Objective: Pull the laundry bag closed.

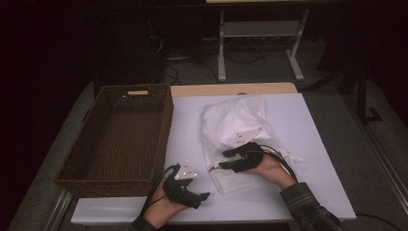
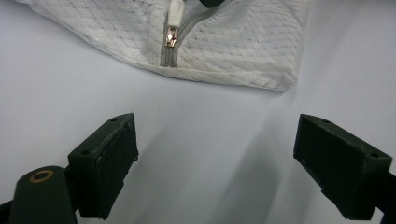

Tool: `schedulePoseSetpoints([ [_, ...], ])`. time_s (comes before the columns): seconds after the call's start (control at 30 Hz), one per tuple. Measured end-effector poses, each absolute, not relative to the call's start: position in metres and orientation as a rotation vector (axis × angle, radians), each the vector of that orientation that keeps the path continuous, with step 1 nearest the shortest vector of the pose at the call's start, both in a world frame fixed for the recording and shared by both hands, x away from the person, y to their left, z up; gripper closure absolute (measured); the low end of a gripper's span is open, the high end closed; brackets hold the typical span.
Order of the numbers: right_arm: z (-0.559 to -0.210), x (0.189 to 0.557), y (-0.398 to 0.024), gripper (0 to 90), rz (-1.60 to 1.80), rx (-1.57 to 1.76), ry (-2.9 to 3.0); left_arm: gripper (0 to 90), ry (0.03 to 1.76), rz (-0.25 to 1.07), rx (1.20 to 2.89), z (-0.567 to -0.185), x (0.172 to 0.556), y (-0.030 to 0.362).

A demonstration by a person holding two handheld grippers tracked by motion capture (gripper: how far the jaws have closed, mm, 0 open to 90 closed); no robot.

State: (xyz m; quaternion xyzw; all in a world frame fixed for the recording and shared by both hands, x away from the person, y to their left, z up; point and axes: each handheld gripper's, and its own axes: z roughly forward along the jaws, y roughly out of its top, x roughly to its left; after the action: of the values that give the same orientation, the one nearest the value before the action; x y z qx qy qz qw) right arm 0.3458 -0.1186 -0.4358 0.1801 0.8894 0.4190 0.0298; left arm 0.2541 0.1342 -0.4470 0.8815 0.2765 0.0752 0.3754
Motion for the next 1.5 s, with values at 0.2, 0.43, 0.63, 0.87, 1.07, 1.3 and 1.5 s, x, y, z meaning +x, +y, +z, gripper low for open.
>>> schedulePoseSetpoints([
  [0.2, -0.454, 0.352, -0.111, 39.6, 1.248, 0.480, 2.813, 13.1, 0.710, 0.189, 2.258, -0.448, 0.254, 0.133],
  [0.43, -0.456, 0.348, -0.112, 59.0, 1.192, 0.420, 2.742, 13.2, 0.725, 0.187, 2.251, -0.448, 0.257, 0.133],
  [0.63, -0.459, 0.354, -0.117, 84.8, 1.244, 0.498, 2.723, 15.0, 0.740, 0.178, 2.252, -0.447, 0.262, 0.125],
  [0.87, -0.460, 0.360, -0.122, 88.8, 1.320, 0.567, 2.734, 19.7, 0.789, 0.194, 2.231, -0.444, 0.281, 0.116],
  [1.07, -0.453, 0.356, -0.122, 89.2, 1.384, 0.553, 2.726, 25.6, 0.846, 0.202, 2.175, -0.440, 0.297, 0.109],
  [1.3, -0.448, 0.351, -0.124, 89.1, 1.391, 0.526, 2.724, 41.1, 0.867, 0.169, 2.191, -0.447, 0.308, 0.103],
  [1.5, -0.448, 0.345, -0.125, 89.1, 1.355, 0.525, 2.741, 51.2, 0.841, 0.242, 2.229, -0.448, 0.306, 0.101],
])
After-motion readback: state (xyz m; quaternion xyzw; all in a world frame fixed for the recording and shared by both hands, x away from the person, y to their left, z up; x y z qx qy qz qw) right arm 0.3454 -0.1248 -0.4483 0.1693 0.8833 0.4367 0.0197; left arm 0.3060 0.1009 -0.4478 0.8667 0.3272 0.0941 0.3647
